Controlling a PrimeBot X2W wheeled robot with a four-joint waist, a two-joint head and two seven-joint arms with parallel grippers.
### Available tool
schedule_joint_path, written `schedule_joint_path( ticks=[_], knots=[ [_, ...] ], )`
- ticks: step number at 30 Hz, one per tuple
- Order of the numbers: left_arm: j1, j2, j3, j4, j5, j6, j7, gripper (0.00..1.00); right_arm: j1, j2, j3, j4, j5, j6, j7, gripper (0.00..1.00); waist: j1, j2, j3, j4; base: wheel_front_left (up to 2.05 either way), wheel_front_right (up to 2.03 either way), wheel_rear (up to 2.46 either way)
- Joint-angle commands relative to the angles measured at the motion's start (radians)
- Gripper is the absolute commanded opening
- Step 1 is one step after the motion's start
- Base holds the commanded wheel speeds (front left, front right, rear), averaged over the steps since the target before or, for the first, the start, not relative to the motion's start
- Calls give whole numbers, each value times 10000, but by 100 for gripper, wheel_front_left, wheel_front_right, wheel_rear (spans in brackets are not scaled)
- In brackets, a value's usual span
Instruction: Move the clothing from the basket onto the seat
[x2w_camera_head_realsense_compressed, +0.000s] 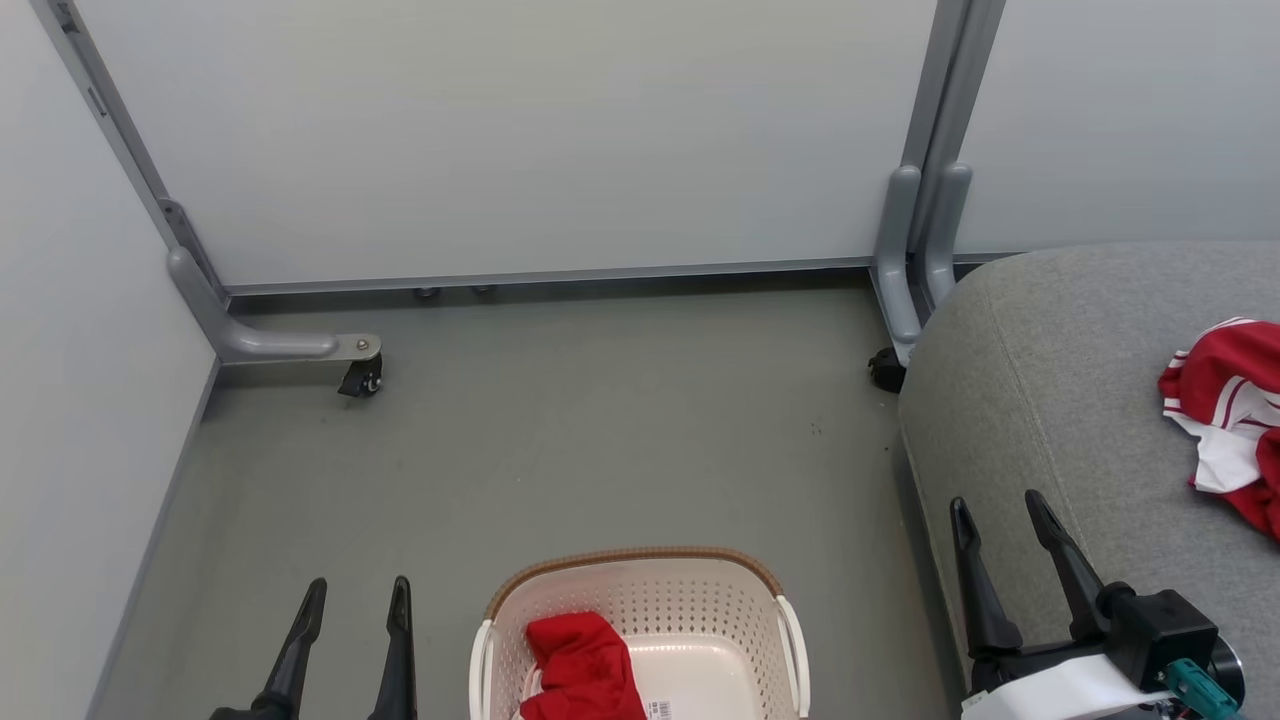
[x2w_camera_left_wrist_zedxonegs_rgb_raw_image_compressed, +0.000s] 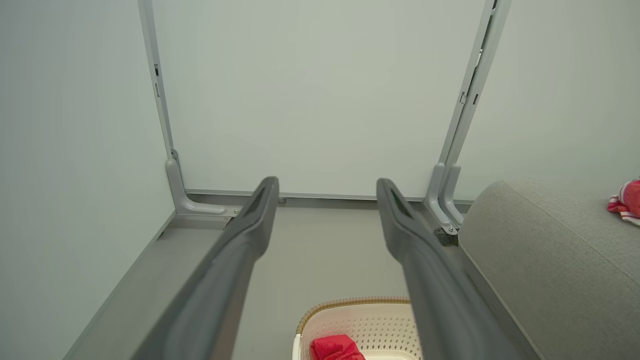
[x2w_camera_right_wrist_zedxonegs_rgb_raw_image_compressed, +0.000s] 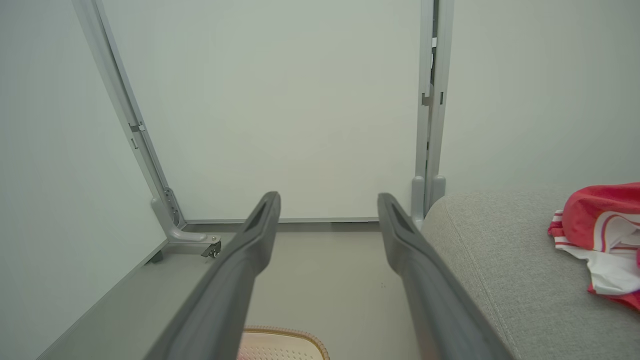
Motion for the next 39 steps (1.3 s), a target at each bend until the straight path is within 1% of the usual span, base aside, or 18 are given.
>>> schedule_joint_path(
  ticks=[1, 9, 18, 22, 24, 28, 32, 35, 37, 39],
  knots=[
    [-113, 16, 43, 29, 43, -26, 3, 100, 56, -26, 0, 34, -54, -17, -31, 100, 1, 0, -1, -14, 0, 0, 0],
    [-134, 16, -71, 4, -17, -26, 3, 100, 110, -29, 84, 99, 181, -17, -31, 100, 1, 0, 6, -104, 0, 0, 0],
    [-145, 16, -100, 73, -3, -26, 3, 100, 14, -28, 105, 42, 193, -17, -31, 100, 1, 0, 114, -188, 0, 0, 0],
    [-236, 25, -293, 227, 7, -26, 3, 100, -84, -28, 50, -12, 152, -16, -31, 100, 1, 0, 304, -250, 0, 0, 0],
    [-387, 141, -540, 443, 90, -27, 5, 100, -174, -28, -89, -54, 86, -17, -31, 100, 1, 0, 475, -300, 0, 0, 0],
    [-1037, 498, -1275, 1364, -1, -27, 2, 100, -446, -25, -472, -204, 41, -16, -31, 100, 1, 0, 999, -447, 0, 0, 0],
    [-2262, 863, -2153, 2112, -34, -27, 2, 100, -1015, -28, -679, -408, -79, -16, -31, 100, 1, 0, 2084, -597, 0, 0, 0],
    [-3355, 1176, -3123, 2815, 11, -27, 3, 100, -1496, -24, -752, -588, -183, -16, -31, 100, 1, 0, 2993, -650, 0, 0, 0],
    [-4186, 1407, -3844, 3470, 5, -27, 5, 100, -1908, -28, -787, -712, -246, -16, -31, 100, 1, 0, 3619, -689, 0, 0, 0],
    [-5001, 1518, -4412, 4307, -102, -27, 3, 100, -2264, -24, -794, -820, -280, -16, -31, 100, 1, 0, 4209, -710, 0, 0, 0]
  ],
)
